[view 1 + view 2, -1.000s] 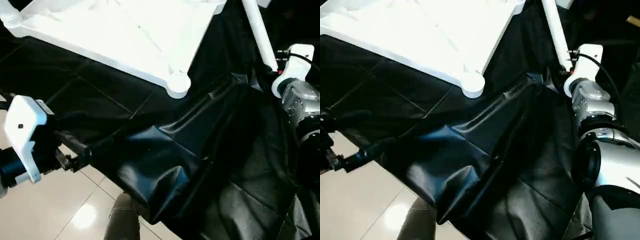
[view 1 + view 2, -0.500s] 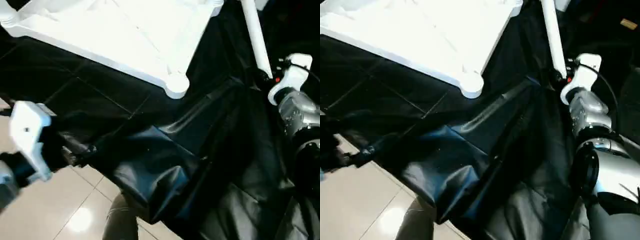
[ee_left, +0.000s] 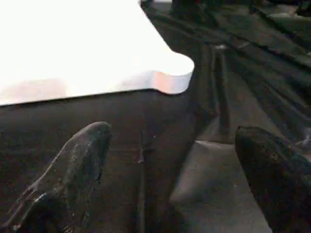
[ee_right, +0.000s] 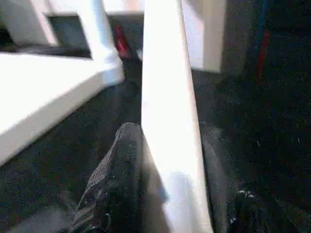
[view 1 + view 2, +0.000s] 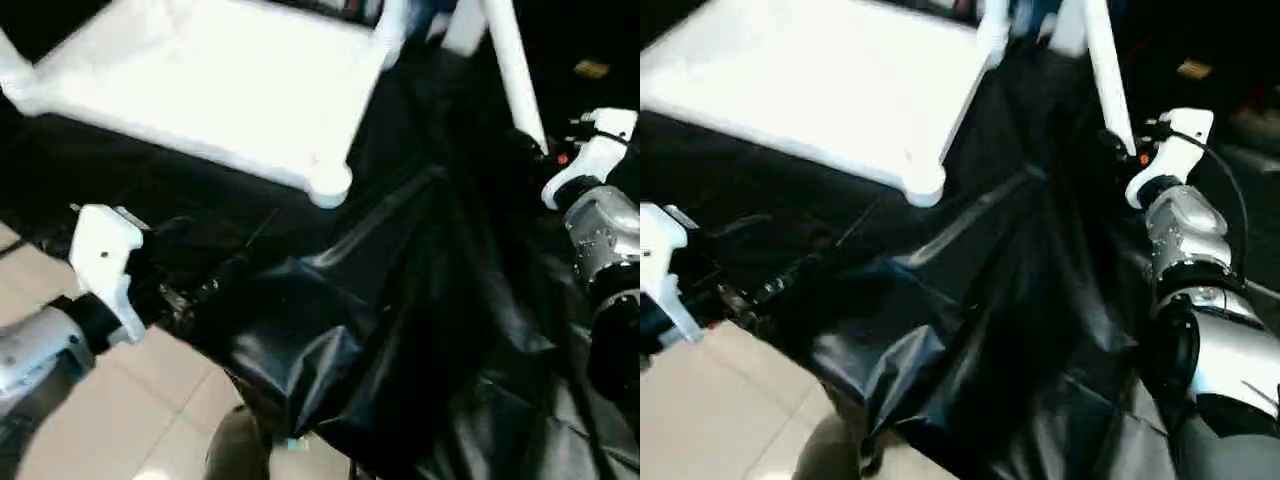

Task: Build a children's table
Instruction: Pick table leg

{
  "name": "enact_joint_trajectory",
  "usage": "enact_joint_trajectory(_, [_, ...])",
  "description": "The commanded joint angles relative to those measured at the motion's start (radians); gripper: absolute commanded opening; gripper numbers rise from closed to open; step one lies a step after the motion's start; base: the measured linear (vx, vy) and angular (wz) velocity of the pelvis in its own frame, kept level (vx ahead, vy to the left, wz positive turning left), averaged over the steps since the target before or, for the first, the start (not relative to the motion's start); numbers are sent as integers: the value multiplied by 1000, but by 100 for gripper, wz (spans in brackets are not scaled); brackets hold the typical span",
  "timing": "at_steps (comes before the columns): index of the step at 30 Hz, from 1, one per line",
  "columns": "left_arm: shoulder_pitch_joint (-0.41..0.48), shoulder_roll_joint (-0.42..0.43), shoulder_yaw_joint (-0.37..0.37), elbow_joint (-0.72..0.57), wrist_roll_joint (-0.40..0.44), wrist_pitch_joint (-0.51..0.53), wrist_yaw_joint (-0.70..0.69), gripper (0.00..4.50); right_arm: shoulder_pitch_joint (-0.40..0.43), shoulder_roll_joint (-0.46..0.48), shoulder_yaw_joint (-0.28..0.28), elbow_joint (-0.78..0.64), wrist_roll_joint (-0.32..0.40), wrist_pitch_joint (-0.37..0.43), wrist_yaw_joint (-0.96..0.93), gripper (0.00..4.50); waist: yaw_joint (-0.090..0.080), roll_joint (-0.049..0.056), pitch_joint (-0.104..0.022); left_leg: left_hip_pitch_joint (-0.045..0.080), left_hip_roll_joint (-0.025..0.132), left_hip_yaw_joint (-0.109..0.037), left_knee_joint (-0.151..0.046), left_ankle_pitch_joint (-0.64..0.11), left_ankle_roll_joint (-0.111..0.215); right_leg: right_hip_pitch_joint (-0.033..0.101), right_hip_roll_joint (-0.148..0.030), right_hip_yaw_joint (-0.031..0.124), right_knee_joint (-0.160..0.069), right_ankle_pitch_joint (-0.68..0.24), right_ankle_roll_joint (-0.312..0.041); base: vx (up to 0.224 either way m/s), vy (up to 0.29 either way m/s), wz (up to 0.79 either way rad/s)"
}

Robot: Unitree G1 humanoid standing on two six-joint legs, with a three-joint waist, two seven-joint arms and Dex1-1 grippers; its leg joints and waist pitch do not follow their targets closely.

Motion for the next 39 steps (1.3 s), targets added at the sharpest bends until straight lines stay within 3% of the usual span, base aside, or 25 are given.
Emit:
enact_joint_trajectory(1, [30, -53, -51, 16, 65, -64, 36, 450, 80, 21, -37, -135, 93, -17, 98, 125, -2, -5, -141, 32, 27, 4, -50, -71, 96, 83, -64, 48, -68, 40, -292, 0, 0, 0])
enact_joint_trajectory(7, [-1, -139, -119, 55, 173, -99, 177, 450, 233, 92, -56, -428, 166, 33, 17, 125, -2, -9, -166, 43, 32, 3, -56, -140, 51, 73, -62, 42, -85, -100, -237, 0, 0, 0])
enact_joint_trajectory(12, [-29, -279, -148, 126, 272, -218, 300, 450, 562, 240, -8, -987, 219, 183, -139, 125, 3, -4, -178, 53, 27, 6, -76, -266, -18, 73, -77, 56, -126, -316, -98, 0, 0, 0])
enact_joint_trajectory(17, [-28, -327, -185, 186, 344, -283, 355, 450, 808, 339, 93, -1301, 90, 202, -258, 125, 40, -7, -187, 19, 24, -41, 25, -194, 92, 117, -271, 150, -229, -759, 17, -15, 67, -6])
enact_joint_trajectory(18, [-30, -329, -185, 191, 346, -286, 358, 450, 820, 348, 99, -1311, 81, 203, -269, 125, 23, 9, -186, 57, 27, -47, 23, -225, 68, 84, -238, 166, -239, -825, 10, -10, 193, -19])
enact_joint_trajectory(19, [-33, -332, -185, 195, 348, -289, 361, 450, 831, 356, 104, -1321, 72, 204, -279, 125, 18, 2, -189, 61, 22, -44, 4, -251, 62, 87, -203, 155, -227, -802, -2, -10, 193, -19])
enact_joint_trajectory(20, [-55, -340, -188, 221, 370, -307, 366, 450, 881, 399, 126, -1372, 55, 240, -338, 125, -3, 17, -194, 112, 12, -12, -34, -378, 20, 40, -99, 125, -200, -712, -9, -77, 220, -40])
enact_joint_trajectory(21, [-65, -342, -189, 231, 379, -313, 368, 450, 898, 415, 136, -1384, 43, 246, -357, 125, -22, 29, -193, 155, 7, 10, -44, -508, -2, -1, -52, 95, -189, -664, -9, -92, 200, -49])
enact_joint_trajectory(22, [-75, -345, -192, 243, 390, -321, 366, 450, 913, 435, 140, -1404, 42, 257, -386, 125, -49, 47, -196, 181, 18, 43, -85, -713, -24, -30, 10, 12, -123, -532, -6, -92, 200, -49])
enact_joint_trajectory(23, [-83, -346, -195, 253, 398, -327, 362, 450, 920, 449, 145, -1411, 39, 265, -407, 125, -53, 61, -195, 119, 58, 86, -158, -873, -44, 9, 16, -64, 11, -397, -20, -93, 222, -59])
enact_joint_trajectory(24, [-89, -344, -199, 262, 402, -333, 355, 450, 924, 457, 153, -1414, 20, 271, -428, 125, -27, 59, -207, 83, 88, 124, -205, -923, -53, 81, -14, -129, 132, -227, -40, -159, 209, -62])
enact_joint_trajectory(25, [-92, -344, -200, 267, 404, -336, 352, 450, 927, 459, 159, -1419, 11, 276, -439, 125, 2, 68, -189, 41, 100, 169, -244, -971, -72, 100, -10, -143, 182, -245, -49, -159, 209, -62])
enact_joint_trajectory(26, [-97, -344, -206, 281, 409, -347, 343, 450, 933, 465, 173, -1433, -10, 285, -462, 125, 38, 49, -198, 39, 123, 206, -231, -903, -133, 141, -29, -102, 196, -351, -44, -122, 116, -60])
enact_joint_trajectory(27, [-103, -342, -214, 299, 417, -359, 336, 450, 938, 468, 186, -1447, -39, 293, -484, 125, 28, -32, -236, 130, 101, 138, 19, -582, -199, 47, -193, 74, -32, -914, 64, 1, 41, -59])
enact_joint_trajectory(28, [-108, -341, -218, 313, 422, -366, 333, 450, 940, 470, 193, -1456, -62, 297, -500, 125, 46, -60, -239, 72, 52, 62, 151, -413, -78, 47, -263, 177, -168, -1051, 162, 1, 41, -59])
enact_joint_trajectory(29, [-108, -341, -218, 313, 422, -366, 333, 450, 940, 470, 193, -1456, -62, 297, -500, 125, 50, -12, -238, -43, -79, -76, 212, -213, 16, 157, -220, 246, -148, -861, 165, 46, 85, -60])
enact_joint_trajectory(30, [-115, -343, -222, 327, 425, -373, 331, 450, 941, 476, 195, -1462, -71, 301, -513, 125, 48, -31, -208, -69, -99, -110, 193, -149, 1, 156, -166, 217, -142, -628, 161, -6, 168, -67])
enact_joint_trajectory(31, [-131, -359, -220, 349, 432, -381, 347, 450, 939, 477, 193, -1466, -88, 321, -538, 125, 61, -8, -214, -40, -92, -123, 172, -155, -9, 143, -160, 229, -134, -537, 102, -6, 168, -67])
enact_joint_trajectory(32, [-136, -365, -218, 355, 435, -379, 355, 450, 939, 477, 193, -1467, -92, 328, -544, 125, 52, -5, -222, 15, -87, -122, 125, -170, 1, 121, -105, 245, -148, -465, -3, -56, 210, -56])
enact_joint_trajectory(33, [-153, -381, -221, 379, 472, -389, 394, 450, 931, 469, 199, -1462, -98, 348, -549, 125, 53, 23, -236, 64, -65, -113, 28, -163, -9, 117, -27, 237, -148, -432, -48, -48, 279, -39])
enact_joint_trajectory(34, [-160, -384, -228, 389, 492, -391, 407, 450, 925, 460, 206, -1459, -104, 352, -551, 125, 37, 51, -240, 106, -39, -111, -25, -189, -42, 88, 14, 201, -132, -376, -42, -48, 279, -39])
enact_joint_trajectory(35, [-170, -393, -237, 401, 503, -390, 416, 450, 909, 450, 214, -1451, -100, 365, -548, 125, -5, 59, -234, 152, 25, -111, -88, -400, -28, 14, 76, 134, -62, -316, -4, -82, 283, -39])
enact_joint_trajectory(37, [-174, -403, -238, 409, 504, -389, 426, 450, 898, 449, 218, -1449, -88, 381, -547, 125, -30, 91, -257, 119, 61, -124, -132, -511, -143, 50, 35, 81, -2, -114, 14, -97, 273, -46])
enact_joint_trajectory(38, [-176, -412, -236, 415, 501, -390, 431, 450, 891, 448, 224, -1445, -75, 400, -539, 125, -48, 105, -265, 134, 103, -140, -149, -447, -239, 43, 28, 50, 6, -26, 23, -37, 243, -43])
enact_joint_trajectory(39, [-180, -422, -232, 424, 502, -382, 444, 450, 880, 444, 242, -1436, -64, 423, -519, 125, -56, 107, -264, 129, 131, -146, -160, -368, -252, 43, 19, 37, 13, -5, 28, -28, 142, -32])
